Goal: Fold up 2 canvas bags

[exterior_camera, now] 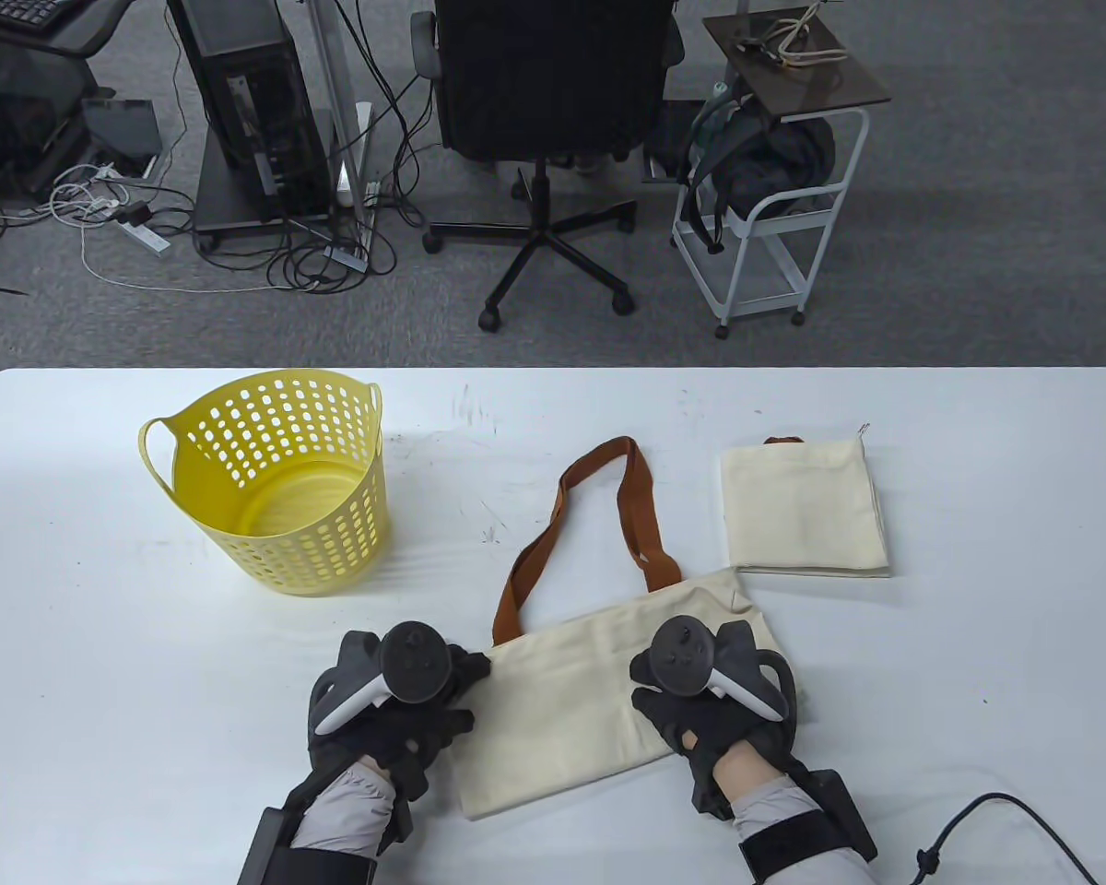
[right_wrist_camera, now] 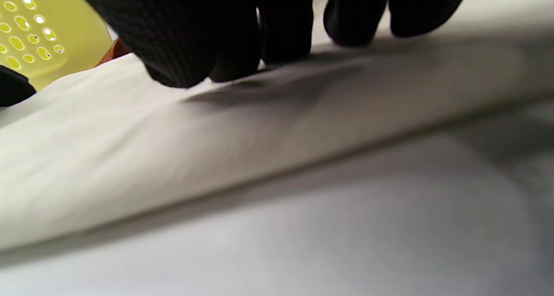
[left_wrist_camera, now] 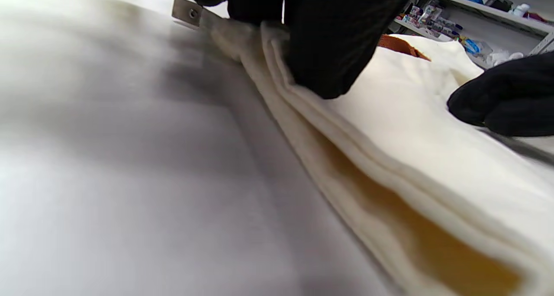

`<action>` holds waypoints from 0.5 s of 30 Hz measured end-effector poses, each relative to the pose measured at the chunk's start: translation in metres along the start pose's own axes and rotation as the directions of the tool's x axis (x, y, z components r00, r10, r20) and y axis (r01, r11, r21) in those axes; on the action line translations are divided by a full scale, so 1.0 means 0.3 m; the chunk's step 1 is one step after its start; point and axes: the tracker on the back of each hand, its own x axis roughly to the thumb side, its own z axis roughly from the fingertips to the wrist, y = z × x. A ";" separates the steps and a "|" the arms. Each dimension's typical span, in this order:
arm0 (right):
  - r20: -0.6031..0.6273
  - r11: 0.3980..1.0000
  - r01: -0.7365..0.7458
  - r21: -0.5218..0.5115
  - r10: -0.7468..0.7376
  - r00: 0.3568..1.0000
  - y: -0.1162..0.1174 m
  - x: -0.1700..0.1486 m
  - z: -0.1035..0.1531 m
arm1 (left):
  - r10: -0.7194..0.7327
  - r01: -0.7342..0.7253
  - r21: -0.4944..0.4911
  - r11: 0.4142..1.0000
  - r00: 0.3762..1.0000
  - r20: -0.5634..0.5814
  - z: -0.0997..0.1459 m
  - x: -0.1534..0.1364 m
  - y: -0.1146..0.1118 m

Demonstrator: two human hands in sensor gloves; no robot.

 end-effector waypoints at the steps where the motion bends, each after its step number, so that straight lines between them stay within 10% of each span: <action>1: -0.015 0.999 -0.025 -0.027 0.024 1.000 -0.001 0.007 -0.003 | -0.008 0.008 -0.001 1.000 1.000 -0.001 -0.001 0.002 -0.001; 4: -0.057 0.993 -0.089 -0.074 0.085 0.995 -0.009 0.040 -0.025 | 0.005 -0.005 -0.005 1.000 1.000 -0.002 -0.003 -0.001 -0.003; 8: -0.173 0.968 -0.172 0.184 0.204 0.964 -0.107 0.115 -0.095 | 0.030 -0.030 -0.012 0.999 1.000 -0.002 -0.005 -0.010 -0.005; 12: -0.251 0.979 -0.104 -0.178 0.057 0.966 -0.226 0.148 -0.178 | 0.027 -0.027 -0.016 1.000 1.000 -0.005 -0.004 -0.008 -0.005; 15: -0.383 0.989 -0.126 -0.071 0.090 0.919 -0.237 0.128 -0.279 | 0.044 -0.044 -0.015 0.999 0.999 -0.010 -0.005 -0.011 -0.006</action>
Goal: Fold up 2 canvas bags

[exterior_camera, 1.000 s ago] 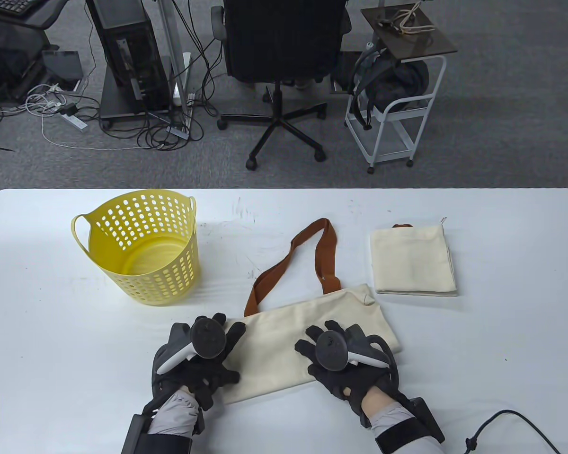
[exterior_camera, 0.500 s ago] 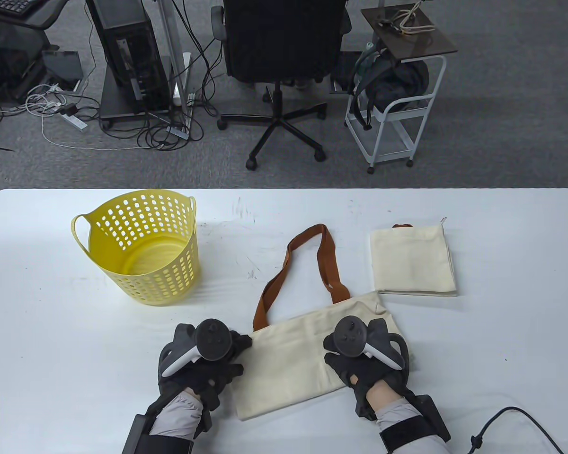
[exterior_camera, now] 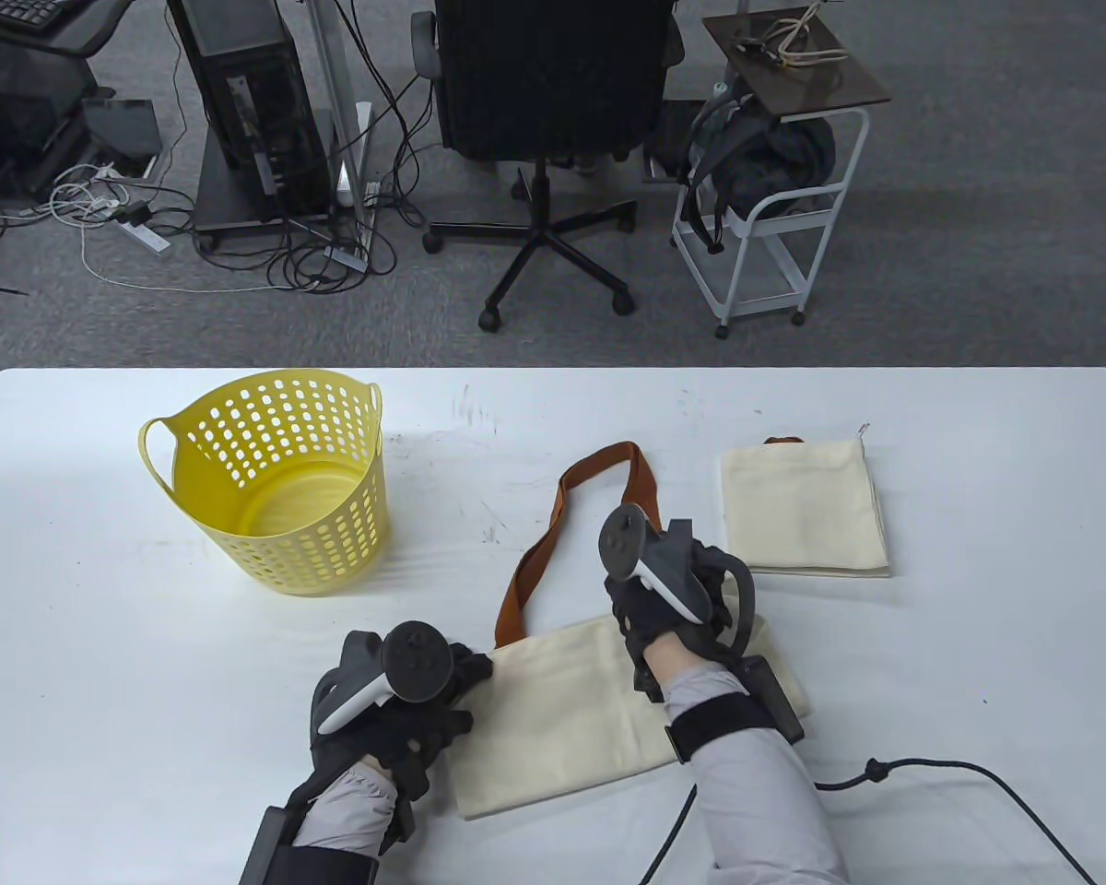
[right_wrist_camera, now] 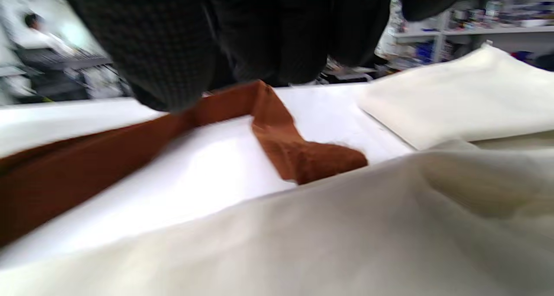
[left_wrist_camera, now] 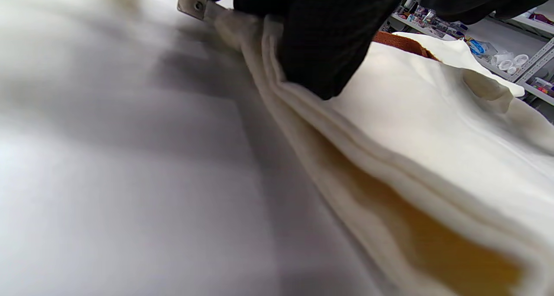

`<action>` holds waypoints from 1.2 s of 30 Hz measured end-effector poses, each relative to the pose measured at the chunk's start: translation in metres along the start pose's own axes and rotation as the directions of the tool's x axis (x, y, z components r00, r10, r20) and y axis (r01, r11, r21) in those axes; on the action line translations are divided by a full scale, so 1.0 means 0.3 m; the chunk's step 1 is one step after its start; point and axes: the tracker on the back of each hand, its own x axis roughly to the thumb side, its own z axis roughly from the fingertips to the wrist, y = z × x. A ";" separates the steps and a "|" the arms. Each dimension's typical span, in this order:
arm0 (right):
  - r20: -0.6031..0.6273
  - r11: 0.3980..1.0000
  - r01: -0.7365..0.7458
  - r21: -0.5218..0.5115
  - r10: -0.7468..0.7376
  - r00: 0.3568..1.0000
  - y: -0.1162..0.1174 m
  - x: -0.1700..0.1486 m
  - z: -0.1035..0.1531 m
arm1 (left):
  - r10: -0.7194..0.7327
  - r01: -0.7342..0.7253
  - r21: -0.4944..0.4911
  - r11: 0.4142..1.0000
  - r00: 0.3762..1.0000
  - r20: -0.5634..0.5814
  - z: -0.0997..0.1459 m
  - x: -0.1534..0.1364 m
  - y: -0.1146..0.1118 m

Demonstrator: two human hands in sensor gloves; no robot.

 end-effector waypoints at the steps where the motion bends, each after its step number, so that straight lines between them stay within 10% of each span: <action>1: -0.057 0.996 -0.032 0.088 0.037 0.998 0.018 0.003 -0.036 | 0.003 -0.003 0.000 1.000 1.000 -0.001 -0.001 0.000 0.000; 6: -0.192 0.964 -0.060 0.261 0.113 0.975 0.125 0.007 -0.141 | 0.003 -0.003 0.001 1.000 1.000 -0.007 -0.002 0.000 0.000; 11: -0.047 1.000 0.022 0.014 -0.021 0.999 0.154 0.052 -0.142 | 0.024 -0.024 -0.002 1.000 1.000 -0.012 -0.006 -0.003 0.001; 17: 0.132 0.969 0.193 0.151 -0.213 0.968 0.149 0.107 -0.139 | 0.021 -0.021 -0.005 1.000 1.000 -0.015 -0.010 0.000 0.000; 21: 0.001 0.930 0.267 0.253 -0.277 0.961 0.141 0.173 -0.131 | 0.016 -0.016 -0.006 1.000 1.000 -0.017 -0.012 0.002 0.000; 26: -0.057 0.933 0.085 0.351 -0.069 0.996 0.138 0.284 -0.131 | 0.017 -0.017 -0.006 1.000 1.000 -0.016 -0.014 0.003 -0.001; 36: -0.086 0.979 -0.163 0.121 0.174 0.981 0.167 0.367 -0.129 | 0.023 -0.024 -0.009 1.000 1.000 -0.016 -0.015 0.003 -0.001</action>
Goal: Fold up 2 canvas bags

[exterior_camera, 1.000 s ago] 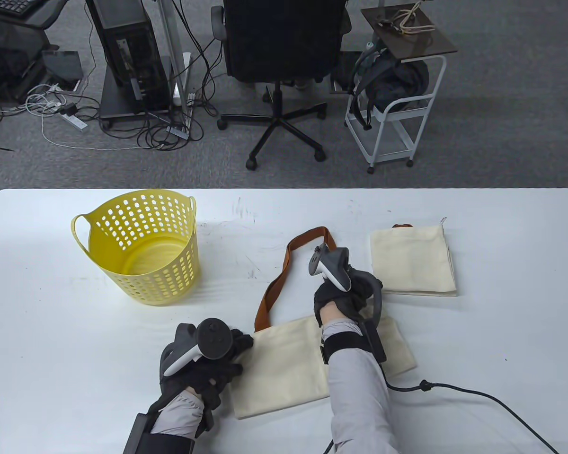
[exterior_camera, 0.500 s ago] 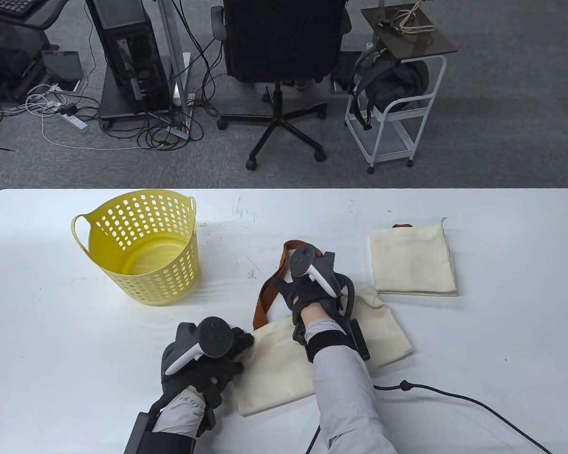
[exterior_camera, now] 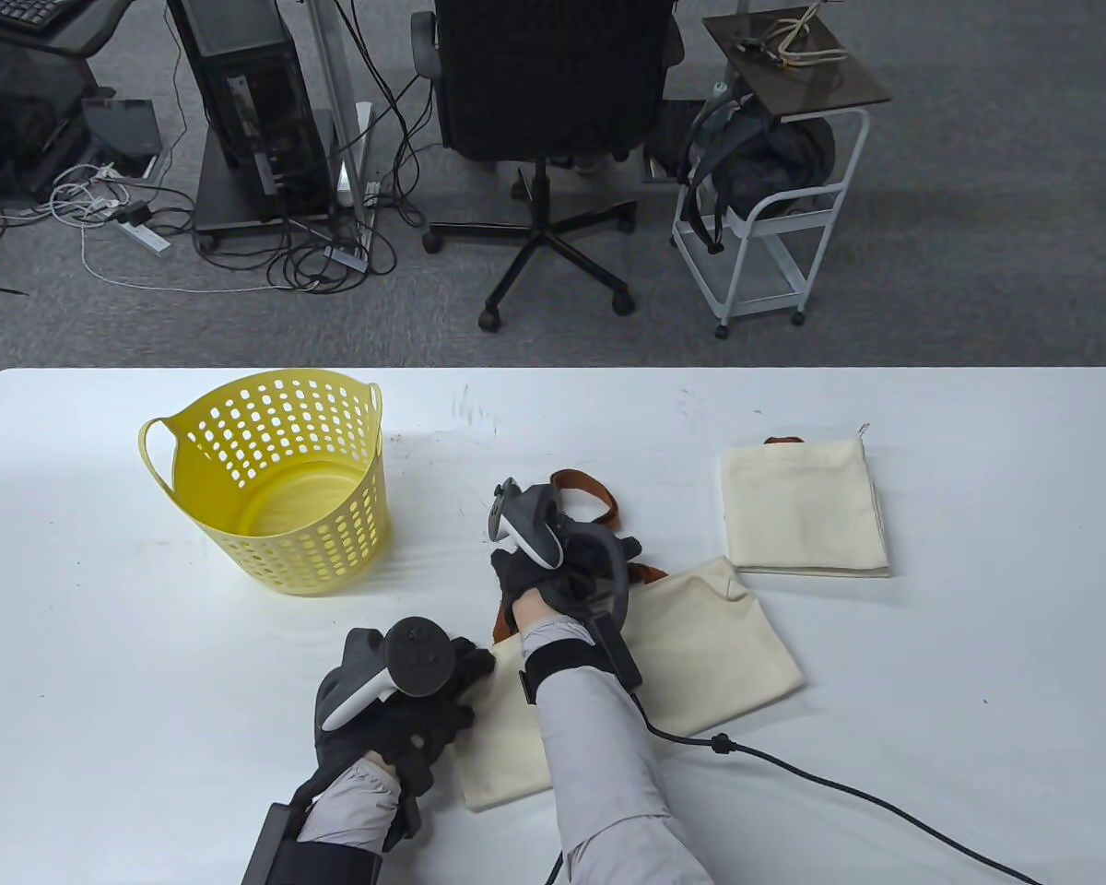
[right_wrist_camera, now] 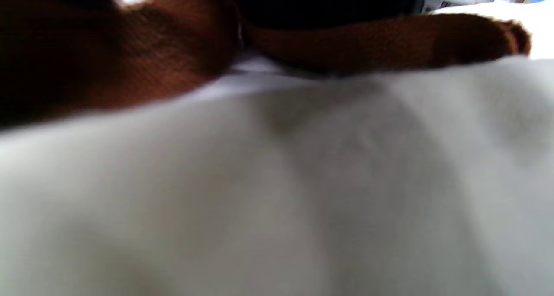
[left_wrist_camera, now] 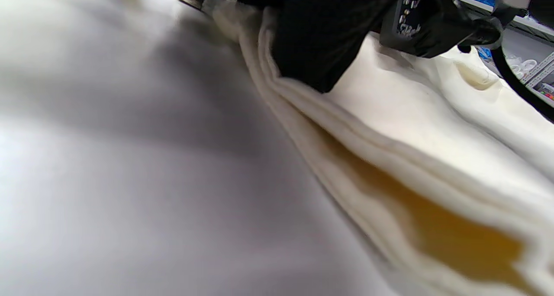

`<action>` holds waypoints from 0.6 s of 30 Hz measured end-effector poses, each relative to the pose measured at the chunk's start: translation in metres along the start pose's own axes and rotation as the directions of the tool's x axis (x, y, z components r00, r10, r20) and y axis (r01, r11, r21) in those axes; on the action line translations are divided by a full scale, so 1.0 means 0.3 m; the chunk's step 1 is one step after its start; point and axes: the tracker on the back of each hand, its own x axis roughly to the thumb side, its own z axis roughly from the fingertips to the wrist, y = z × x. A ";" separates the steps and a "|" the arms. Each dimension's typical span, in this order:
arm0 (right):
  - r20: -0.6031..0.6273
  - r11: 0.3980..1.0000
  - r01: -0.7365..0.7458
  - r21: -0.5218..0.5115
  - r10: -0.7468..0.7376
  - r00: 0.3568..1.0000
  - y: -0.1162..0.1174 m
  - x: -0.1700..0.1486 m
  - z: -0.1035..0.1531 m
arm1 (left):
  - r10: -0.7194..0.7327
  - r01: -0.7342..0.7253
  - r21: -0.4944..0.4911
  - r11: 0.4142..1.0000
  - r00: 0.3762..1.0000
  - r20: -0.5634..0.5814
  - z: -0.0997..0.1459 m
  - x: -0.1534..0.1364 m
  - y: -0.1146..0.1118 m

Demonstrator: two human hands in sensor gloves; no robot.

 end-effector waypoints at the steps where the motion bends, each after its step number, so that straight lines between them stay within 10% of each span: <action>1: 0.009 1.000 0.029 -0.002 -0.029 1.000 -0.007 -0.016 -0.005 | 0.002 -0.002 -0.001 1.000 1.000 0.000 0.000 -0.001 0.000; 12: 0.039 0.935 0.323 -0.143 -0.321 0.946 -0.001 -0.232 -0.041 | 0.020 -0.020 -0.016 1.000 1.000 0.001 -0.002 -0.006 -0.003; 18: 0.210 0.736 0.676 -0.026 -0.658 0.724 -0.010 -0.379 -0.018 | -0.048 0.051 -0.076 0.996 0.998 0.040 -0.005 0.007 -0.008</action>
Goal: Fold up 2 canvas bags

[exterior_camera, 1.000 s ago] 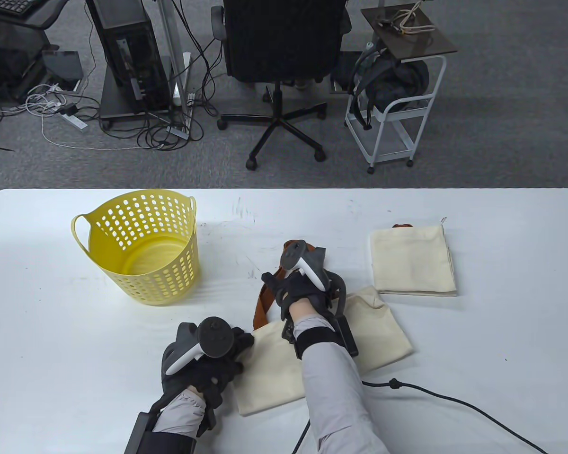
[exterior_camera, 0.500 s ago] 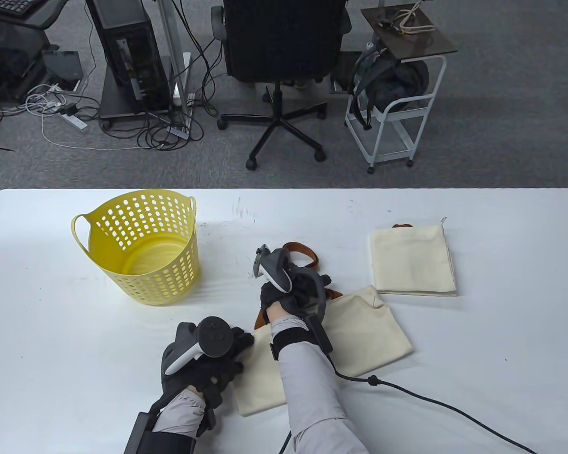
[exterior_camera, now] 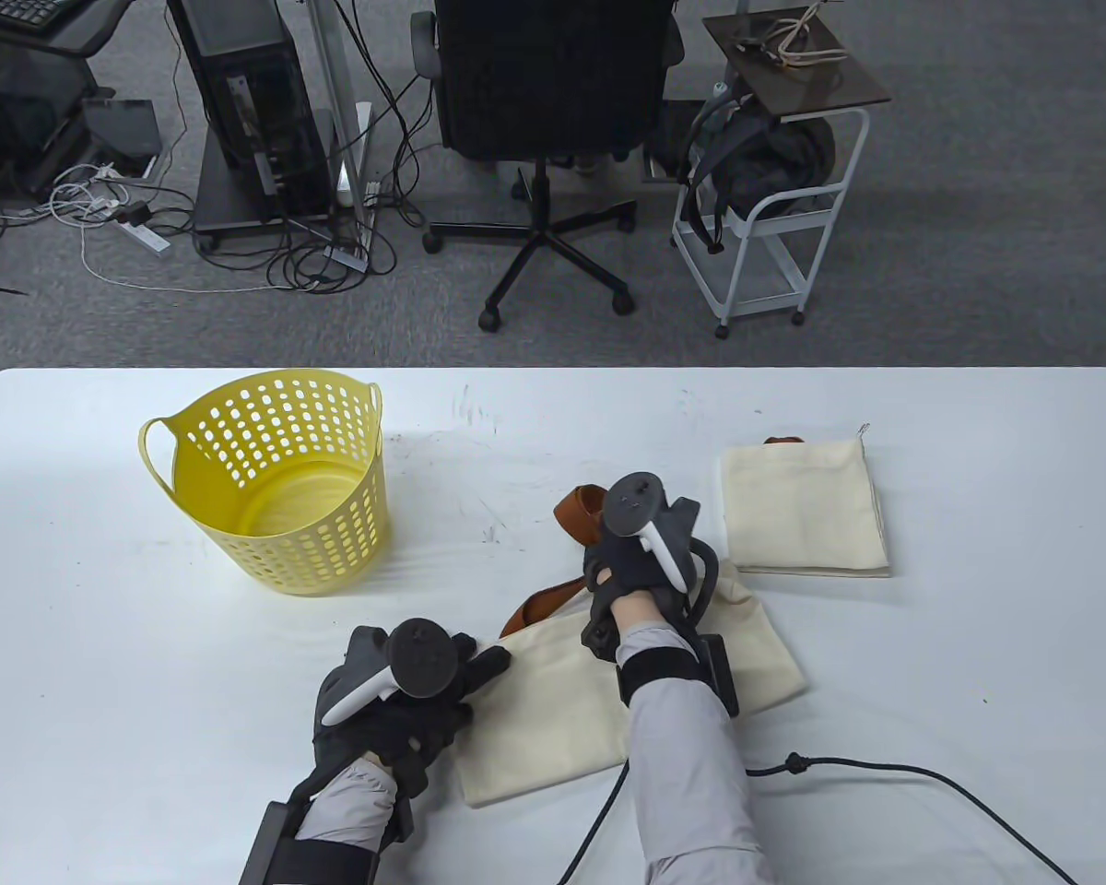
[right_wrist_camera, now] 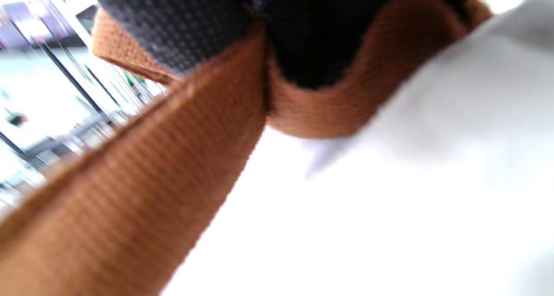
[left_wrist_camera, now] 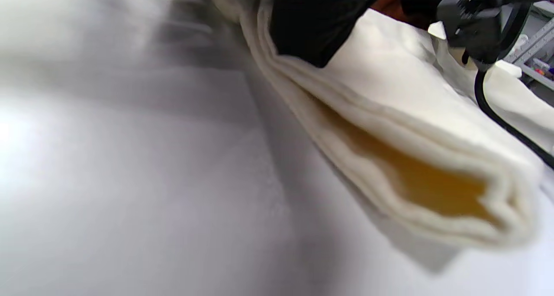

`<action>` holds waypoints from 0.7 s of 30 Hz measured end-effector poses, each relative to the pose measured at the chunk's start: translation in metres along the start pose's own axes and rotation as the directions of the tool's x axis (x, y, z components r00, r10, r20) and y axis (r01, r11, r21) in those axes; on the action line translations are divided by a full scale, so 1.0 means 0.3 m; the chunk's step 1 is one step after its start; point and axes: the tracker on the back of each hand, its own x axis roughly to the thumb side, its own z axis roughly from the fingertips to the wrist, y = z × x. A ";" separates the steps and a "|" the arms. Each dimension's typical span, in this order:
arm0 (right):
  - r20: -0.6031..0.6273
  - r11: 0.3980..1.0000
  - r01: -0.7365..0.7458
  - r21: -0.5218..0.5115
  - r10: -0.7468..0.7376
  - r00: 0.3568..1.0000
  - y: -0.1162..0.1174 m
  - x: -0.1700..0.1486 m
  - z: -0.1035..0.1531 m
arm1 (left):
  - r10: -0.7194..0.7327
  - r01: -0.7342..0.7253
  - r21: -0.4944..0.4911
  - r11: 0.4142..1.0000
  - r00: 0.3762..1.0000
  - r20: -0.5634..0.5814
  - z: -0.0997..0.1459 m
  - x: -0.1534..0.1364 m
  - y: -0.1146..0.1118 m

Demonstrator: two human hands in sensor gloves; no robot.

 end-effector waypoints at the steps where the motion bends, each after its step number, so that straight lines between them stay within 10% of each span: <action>1: 0.050 0.997 0.071 -0.001 -0.071 0.996 -0.029 -0.008 0.017 | -0.006 0.006 -0.007 1.000 1.000 0.001 -0.001 0.003 -0.001; 10: 0.172 0.993 0.103 0.060 -0.112 0.979 -0.178 -0.044 0.192 | 0.031 -0.031 -0.026 0.999 0.999 -0.011 -0.006 -0.014 -0.007; 21: 0.099 0.970 0.017 0.242 -0.042 0.994 -0.059 -0.264 0.294 | -0.018 0.017 -0.062 0.998 1.000 -0.013 -0.007 -0.004 -0.016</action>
